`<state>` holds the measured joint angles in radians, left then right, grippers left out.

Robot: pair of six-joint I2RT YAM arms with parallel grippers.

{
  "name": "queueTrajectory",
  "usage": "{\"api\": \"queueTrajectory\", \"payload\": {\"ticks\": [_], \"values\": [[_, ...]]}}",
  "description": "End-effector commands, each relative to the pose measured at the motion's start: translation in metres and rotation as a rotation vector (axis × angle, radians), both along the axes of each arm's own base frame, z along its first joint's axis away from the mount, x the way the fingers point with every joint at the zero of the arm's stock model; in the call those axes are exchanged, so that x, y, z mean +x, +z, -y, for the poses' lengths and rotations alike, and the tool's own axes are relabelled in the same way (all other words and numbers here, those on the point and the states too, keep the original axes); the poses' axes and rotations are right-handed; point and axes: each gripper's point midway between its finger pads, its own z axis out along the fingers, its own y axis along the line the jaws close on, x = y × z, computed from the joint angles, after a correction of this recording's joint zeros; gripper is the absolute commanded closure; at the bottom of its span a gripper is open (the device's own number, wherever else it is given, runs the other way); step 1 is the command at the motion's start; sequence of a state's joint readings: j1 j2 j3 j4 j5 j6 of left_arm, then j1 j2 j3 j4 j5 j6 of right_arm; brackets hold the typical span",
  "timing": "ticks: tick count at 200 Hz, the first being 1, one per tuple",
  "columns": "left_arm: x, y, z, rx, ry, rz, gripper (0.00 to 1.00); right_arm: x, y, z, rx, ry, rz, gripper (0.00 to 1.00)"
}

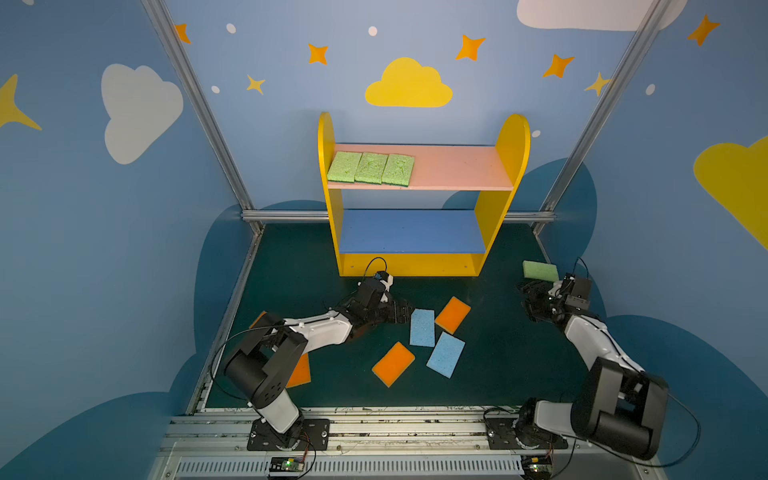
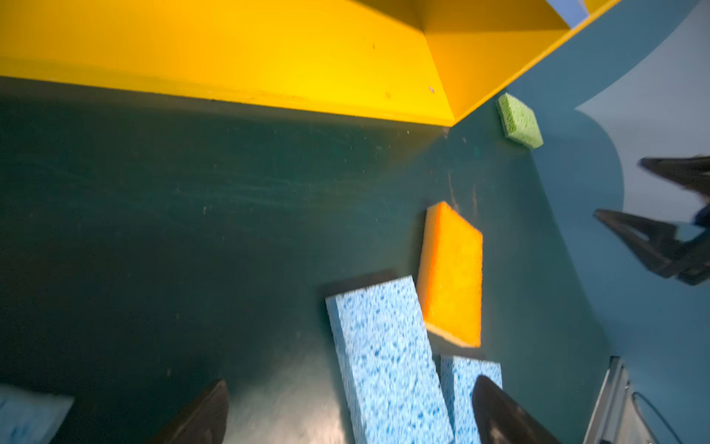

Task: Place and organize the cleaning sponges onto the shelf
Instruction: 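Withdraw the right gripper from the pink shelf down toward the table, then lower the right gripper over the green sponge near the table edge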

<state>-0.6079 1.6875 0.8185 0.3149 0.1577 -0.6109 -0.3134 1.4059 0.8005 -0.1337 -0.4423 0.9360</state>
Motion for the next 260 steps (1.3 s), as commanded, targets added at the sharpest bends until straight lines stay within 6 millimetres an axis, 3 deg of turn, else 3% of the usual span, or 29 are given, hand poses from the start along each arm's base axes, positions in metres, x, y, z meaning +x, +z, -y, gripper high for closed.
{"api": "queueTrajectory", "payload": {"ticks": [1,67,96,125,165,208,234,260], "values": [[0.02,0.014,0.007,-0.092,-0.007,0.032,0.02,0.029,0.006,0.015,0.049,-0.009,-0.009,0.36],[0.032,0.008,-0.001,-0.029,0.006,0.079,0.02,0.087,-0.031,0.052,0.021,-0.047,-0.096,0.37],[0.033,0.012,-0.001,-0.04,0.01,0.095,0.02,0.102,-0.04,0.066,-0.009,-0.088,-0.12,0.37],[0.034,0.014,-0.002,-0.034,0.016,0.107,0.02,0.111,-0.045,0.063,-0.015,-0.094,-0.136,0.36],[0.034,0.011,-0.001,-0.036,0.012,0.099,0.02,0.108,-0.047,0.061,-0.041,-0.142,-0.134,0.36],[0.033,0.009,-0.001,-0.042,0.013,0.094,0.02,0.076,-0.056,0.052,-0.086,-0.242,-0.197,0.36],[0.031,0.01,-0.002,-0.043,0.013,0.093,0.02,0.062,-0.046,0.043,-0.199,-0.297,-0.274,0.33],[0.028,0.01,-0.004,-0.042,0.016,0.092,0.02,0.074,-0.027,0.035,-0.254,-0.29,-0.295,0.31]]}}
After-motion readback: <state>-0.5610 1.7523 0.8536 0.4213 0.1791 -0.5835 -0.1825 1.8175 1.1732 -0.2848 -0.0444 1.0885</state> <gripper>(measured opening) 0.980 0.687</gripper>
